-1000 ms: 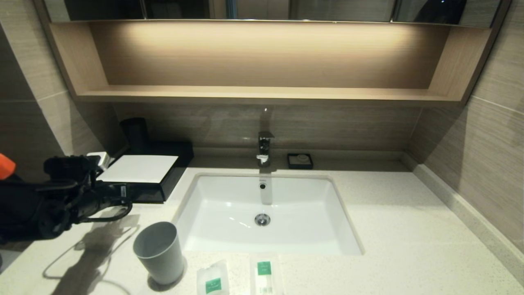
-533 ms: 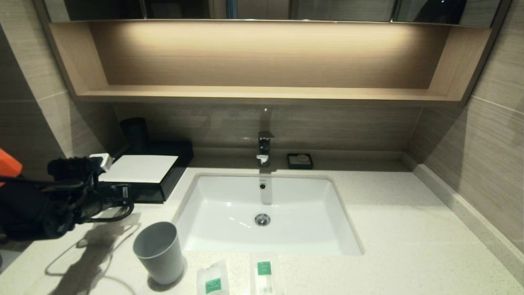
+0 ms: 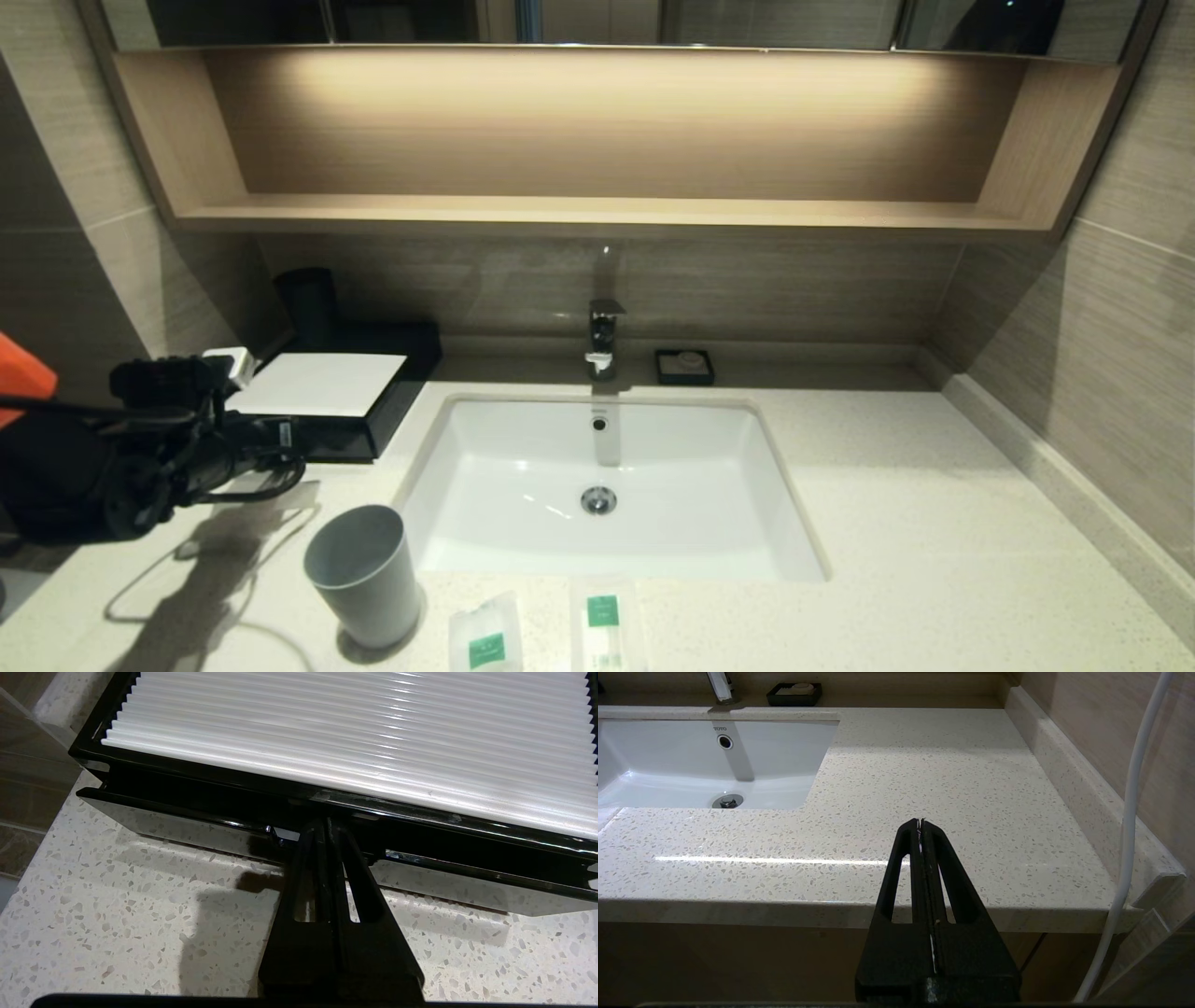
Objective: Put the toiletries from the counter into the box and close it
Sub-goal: Open the drawer
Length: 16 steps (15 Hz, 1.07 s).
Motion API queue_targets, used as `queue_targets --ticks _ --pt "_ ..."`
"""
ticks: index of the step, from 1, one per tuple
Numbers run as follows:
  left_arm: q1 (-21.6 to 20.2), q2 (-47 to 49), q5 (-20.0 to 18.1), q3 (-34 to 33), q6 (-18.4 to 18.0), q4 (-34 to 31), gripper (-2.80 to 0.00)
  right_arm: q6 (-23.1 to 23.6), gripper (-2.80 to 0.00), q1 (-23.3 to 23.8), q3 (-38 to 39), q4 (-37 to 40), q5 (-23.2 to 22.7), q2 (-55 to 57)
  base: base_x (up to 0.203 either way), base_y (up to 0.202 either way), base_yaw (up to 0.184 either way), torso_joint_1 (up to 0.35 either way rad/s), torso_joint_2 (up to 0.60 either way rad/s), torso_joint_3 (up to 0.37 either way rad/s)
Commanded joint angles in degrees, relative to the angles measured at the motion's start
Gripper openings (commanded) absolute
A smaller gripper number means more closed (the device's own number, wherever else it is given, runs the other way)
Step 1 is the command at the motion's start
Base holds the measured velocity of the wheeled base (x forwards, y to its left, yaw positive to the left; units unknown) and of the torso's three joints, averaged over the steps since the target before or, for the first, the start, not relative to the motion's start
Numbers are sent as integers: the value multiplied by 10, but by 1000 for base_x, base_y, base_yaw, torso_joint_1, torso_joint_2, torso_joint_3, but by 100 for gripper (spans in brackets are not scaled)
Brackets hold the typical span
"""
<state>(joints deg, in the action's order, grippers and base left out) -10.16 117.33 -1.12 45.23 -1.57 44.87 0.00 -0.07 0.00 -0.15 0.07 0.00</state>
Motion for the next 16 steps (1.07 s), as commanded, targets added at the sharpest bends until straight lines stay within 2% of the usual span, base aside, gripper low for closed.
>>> queue_targets --ticks 1,16 --pt "-4 3 0 2 0 4 -280 0 -280 0 0 0 0 -1 0 0 0 0 0 0" --pt "-4 12 0 -5 -3 19 -280 0 -280 0 1 0 0 0 0 0 0 0 0 0"
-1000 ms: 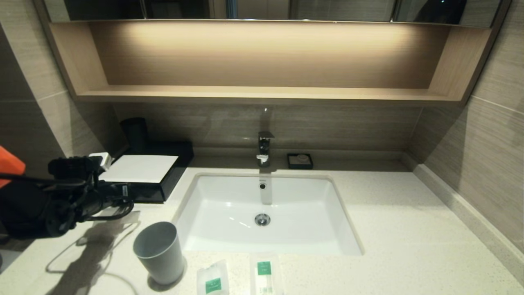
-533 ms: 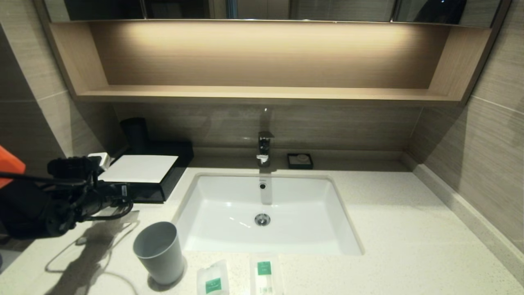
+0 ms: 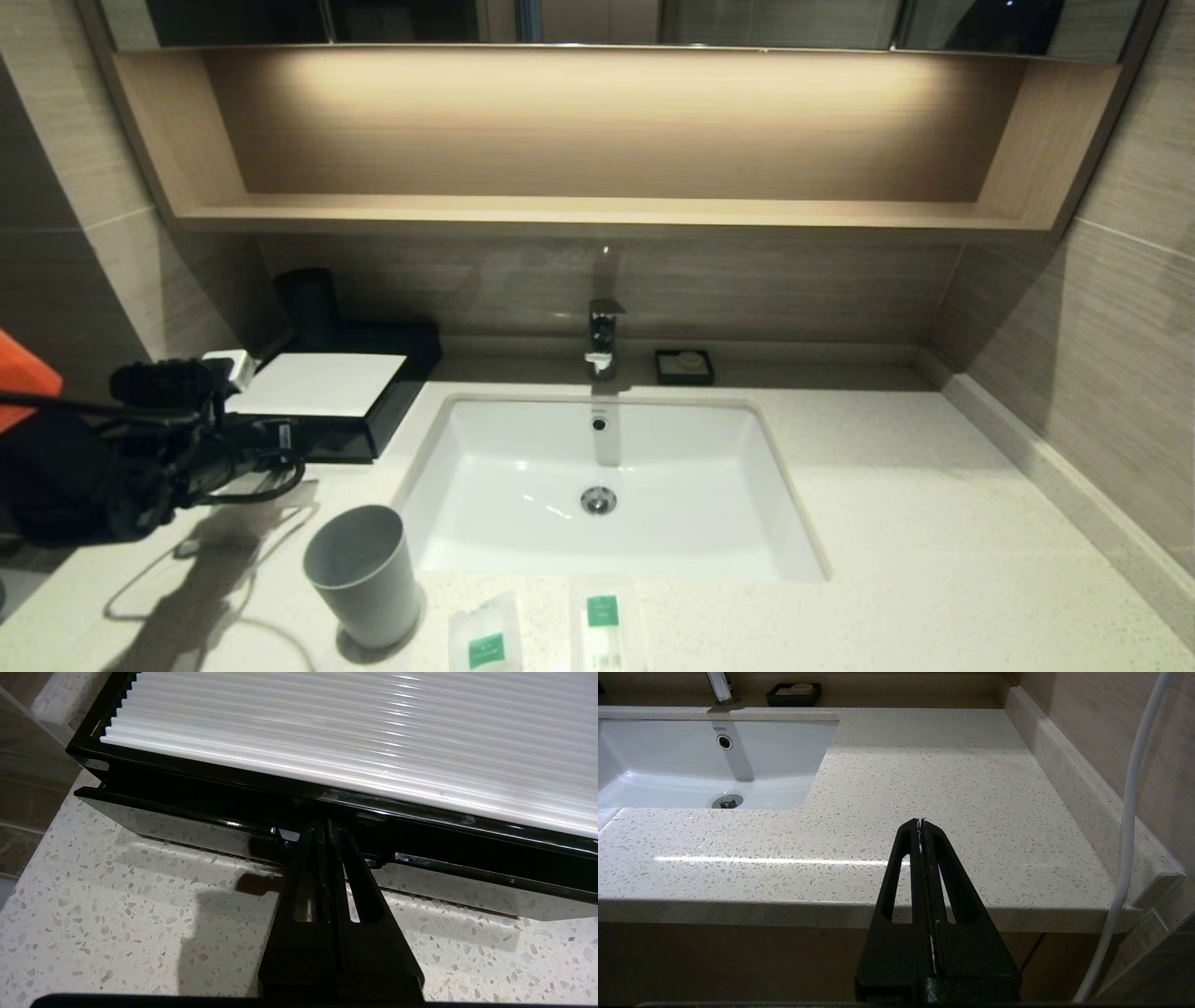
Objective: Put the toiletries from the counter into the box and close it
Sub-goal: Open the drawer
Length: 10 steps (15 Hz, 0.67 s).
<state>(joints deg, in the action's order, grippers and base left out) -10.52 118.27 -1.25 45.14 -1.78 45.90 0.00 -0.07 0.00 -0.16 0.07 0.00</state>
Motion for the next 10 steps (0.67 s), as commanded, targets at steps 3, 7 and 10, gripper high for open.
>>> queue_targets --ticks 3,7,10 --pt "-2 1 1 -15 -2 23 -280 0 -280 0 1 0 0 0 0 0 0 0 0 0" --pt "-2 2 0 -35 -6 58 -280 0 -280 0 1 0 0 0 0 0 0 0 0 0" --pt "-2 3 0 -37 -8 68 -280 0 -280 0 1 0 0 -1 0 0 0 0 0 0"
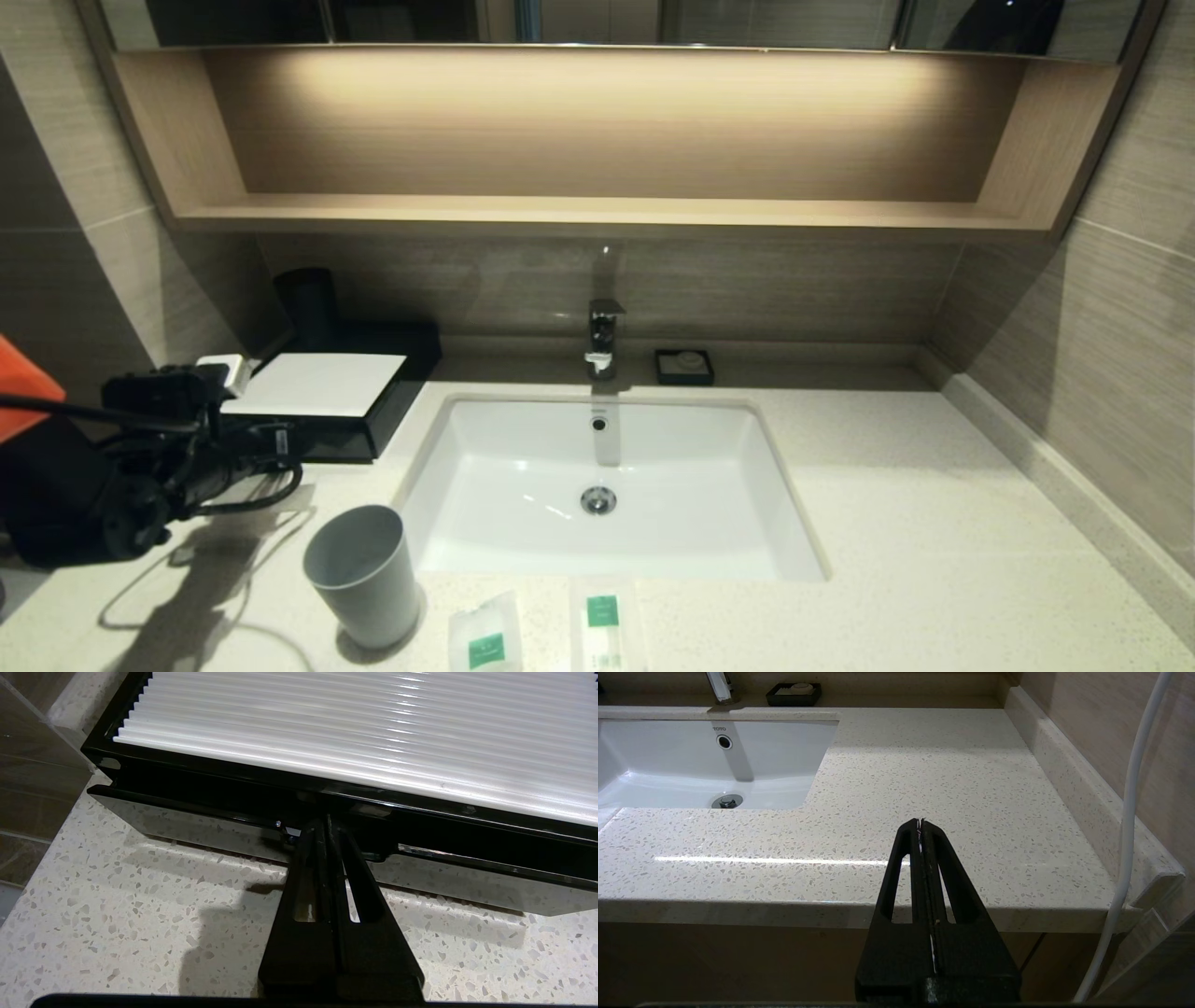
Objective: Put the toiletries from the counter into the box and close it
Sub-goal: Open the drawer
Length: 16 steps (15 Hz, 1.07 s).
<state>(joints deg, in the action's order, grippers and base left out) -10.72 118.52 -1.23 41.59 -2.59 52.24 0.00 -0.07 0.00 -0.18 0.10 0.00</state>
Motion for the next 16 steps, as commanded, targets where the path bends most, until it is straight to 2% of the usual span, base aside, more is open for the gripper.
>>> queue_targets --ticks 1,16 --pt "0 1 0 -1 0 4 -280 0 -280 0 1 0 0 0 0 0 0 0 0 0" --pt "1 18 -1 5 1 23 -280 0 -280 0 0 0 0 -1 0 0 0 0 0 0"
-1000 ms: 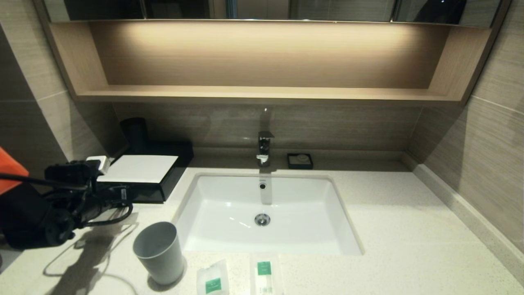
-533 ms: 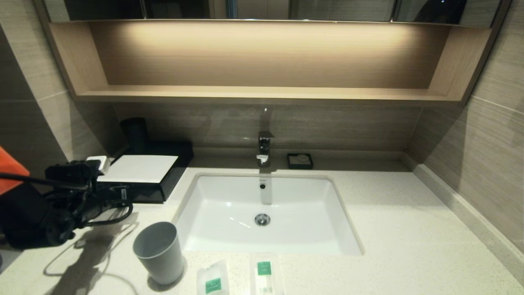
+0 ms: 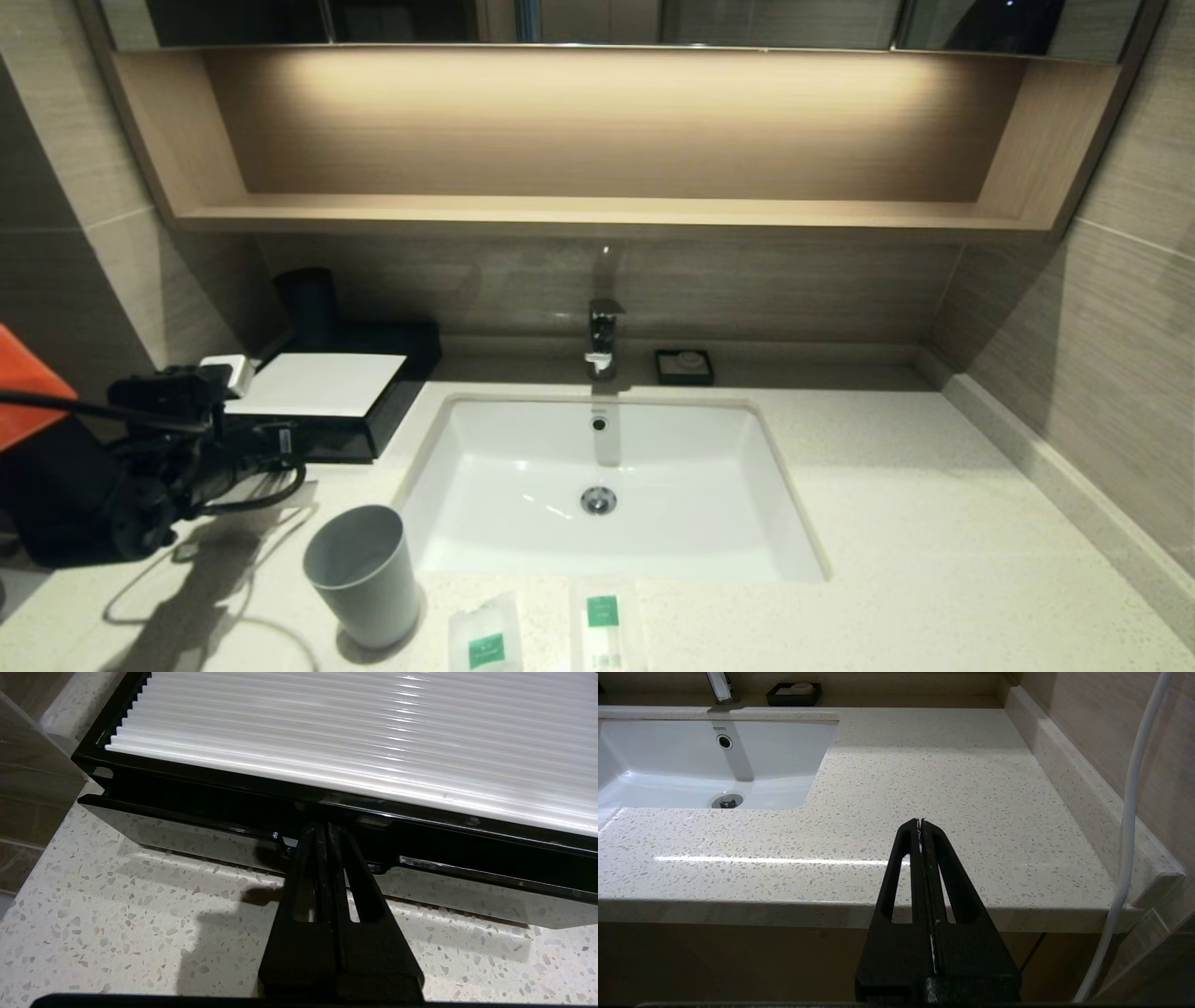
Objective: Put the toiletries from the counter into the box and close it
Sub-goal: Open the drawer
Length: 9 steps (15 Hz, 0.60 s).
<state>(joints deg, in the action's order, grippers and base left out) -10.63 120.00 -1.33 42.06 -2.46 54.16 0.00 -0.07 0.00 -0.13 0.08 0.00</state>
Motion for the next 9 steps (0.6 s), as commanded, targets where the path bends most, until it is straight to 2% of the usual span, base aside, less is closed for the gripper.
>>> queue_targets --ticks 1,9 --pt "0 3 0 0 0 3 -280 0 -280 0 1 0 0 -1 0 0 0 0 0 0" --pt "0 17 0 1 1 24 -280 0 -280 0 1 0 0 0 0 0 0 0 0 0"
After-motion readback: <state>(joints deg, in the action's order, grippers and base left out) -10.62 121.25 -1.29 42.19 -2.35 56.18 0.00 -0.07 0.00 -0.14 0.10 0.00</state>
